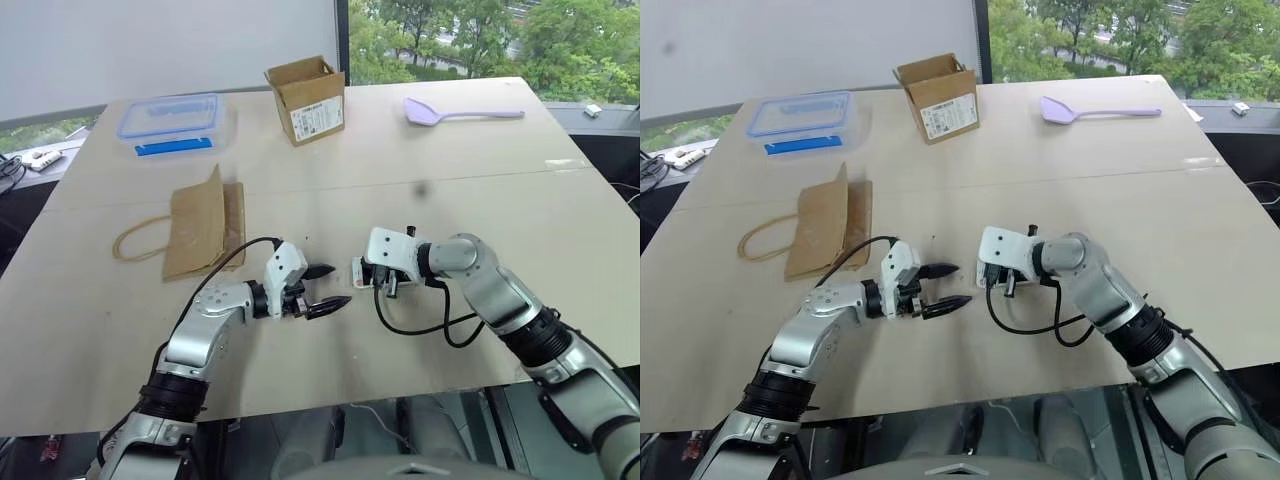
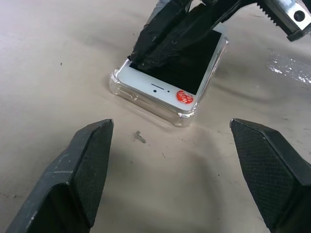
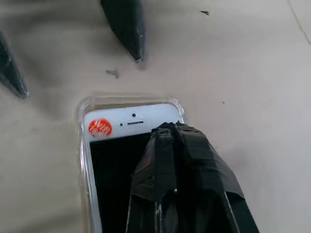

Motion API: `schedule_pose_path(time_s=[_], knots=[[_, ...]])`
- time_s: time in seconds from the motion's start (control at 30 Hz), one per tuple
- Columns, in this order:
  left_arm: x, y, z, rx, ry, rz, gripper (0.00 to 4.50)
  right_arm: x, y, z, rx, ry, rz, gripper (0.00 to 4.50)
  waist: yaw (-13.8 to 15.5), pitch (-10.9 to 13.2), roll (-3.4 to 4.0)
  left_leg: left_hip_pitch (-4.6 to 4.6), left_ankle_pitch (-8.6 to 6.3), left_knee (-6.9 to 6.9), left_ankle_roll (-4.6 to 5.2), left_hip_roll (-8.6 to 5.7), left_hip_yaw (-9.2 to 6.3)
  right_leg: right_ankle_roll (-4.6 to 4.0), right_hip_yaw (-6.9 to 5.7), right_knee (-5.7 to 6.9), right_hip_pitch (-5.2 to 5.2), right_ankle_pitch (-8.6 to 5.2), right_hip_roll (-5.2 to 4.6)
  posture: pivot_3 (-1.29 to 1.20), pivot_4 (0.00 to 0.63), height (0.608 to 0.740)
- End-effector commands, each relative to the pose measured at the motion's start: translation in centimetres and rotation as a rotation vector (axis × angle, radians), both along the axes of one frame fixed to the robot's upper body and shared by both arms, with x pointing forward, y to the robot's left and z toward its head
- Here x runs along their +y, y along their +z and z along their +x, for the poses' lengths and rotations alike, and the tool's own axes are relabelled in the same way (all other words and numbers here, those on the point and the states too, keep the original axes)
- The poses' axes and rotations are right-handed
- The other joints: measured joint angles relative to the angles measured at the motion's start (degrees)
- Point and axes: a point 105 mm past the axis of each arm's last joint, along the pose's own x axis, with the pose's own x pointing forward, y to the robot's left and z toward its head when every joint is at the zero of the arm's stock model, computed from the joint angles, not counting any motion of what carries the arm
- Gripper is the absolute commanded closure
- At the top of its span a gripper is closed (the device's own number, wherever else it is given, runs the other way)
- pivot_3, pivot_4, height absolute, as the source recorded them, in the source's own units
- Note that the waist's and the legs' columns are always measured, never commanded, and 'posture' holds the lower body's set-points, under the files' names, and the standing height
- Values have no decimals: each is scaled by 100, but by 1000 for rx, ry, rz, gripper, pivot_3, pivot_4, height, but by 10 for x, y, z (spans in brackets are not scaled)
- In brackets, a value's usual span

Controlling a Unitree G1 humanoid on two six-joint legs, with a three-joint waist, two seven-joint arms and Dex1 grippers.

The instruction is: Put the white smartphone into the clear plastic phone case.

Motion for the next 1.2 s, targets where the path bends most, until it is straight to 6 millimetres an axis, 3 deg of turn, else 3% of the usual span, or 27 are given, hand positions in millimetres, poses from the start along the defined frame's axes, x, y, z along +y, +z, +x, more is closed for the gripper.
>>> schedule_pose_path(time_s=[0.03,0.1,0.23,0.37,0.53,0.9,1.1,1.2], knots=[[-1,4,1,-29,-23,18,571,-7,43,-3,-38,-42,131,4456,7,4,4,-5,0,0,0,0,-2,0,-2,0,-4,0,0,0,150,740],[-2,4,0,-24,-43,24,571,-15,61,-7,-55,-53,155,4456,16,5,5,-14,0,0,0,-2,-2,0,-1,-1,-13,0,-2,0,150,740],[-2,4,2,-39,-65,39,571,-42,74,-9,-111,-131,107,4456,35,5,4,-16,0,-3,1,-2,-7,0,-9,-8,-11,0,-3,0,150,740],[-5,4,1,-39,-95,46,571,-84,61,-13,-134,-234,-54,4456,50,5,4,-20,-1,-3,2,-5,-11,0,-15,-15,-8,-1,-6,0,150,740],[-9,5,0,-36,-118,48,571,-112,28,-27,-84,-274,-192,4456,37,6,2,-23,-1,-4,3,-4,-10,1,-15,-19,-9,-1,-8,0,150,740],[-20,0,-9,-17,-182,66,571,-73,25,-44,-20,-111,-71,4456,40,7,0,-20,-1,-3,3,-3,-4,2,-10,-18,-7,-1,-6,0,150,740],[-27,-1,-13,-10,-202,54,571,-65,17,-51,19,-57,-66,4456,43,7,0,-21,-2,-4,4,-2,-9,1,-14,-22,-6,-1,-6,0,150,740],[-27,-1,-14,-8,-203,53,571,-67,24,-46,0,-96,-35,4456,39,7,0,-20,-2,-3,4,-3,-8,2,-13,-22,-5,-1,-6,0,150,740]])
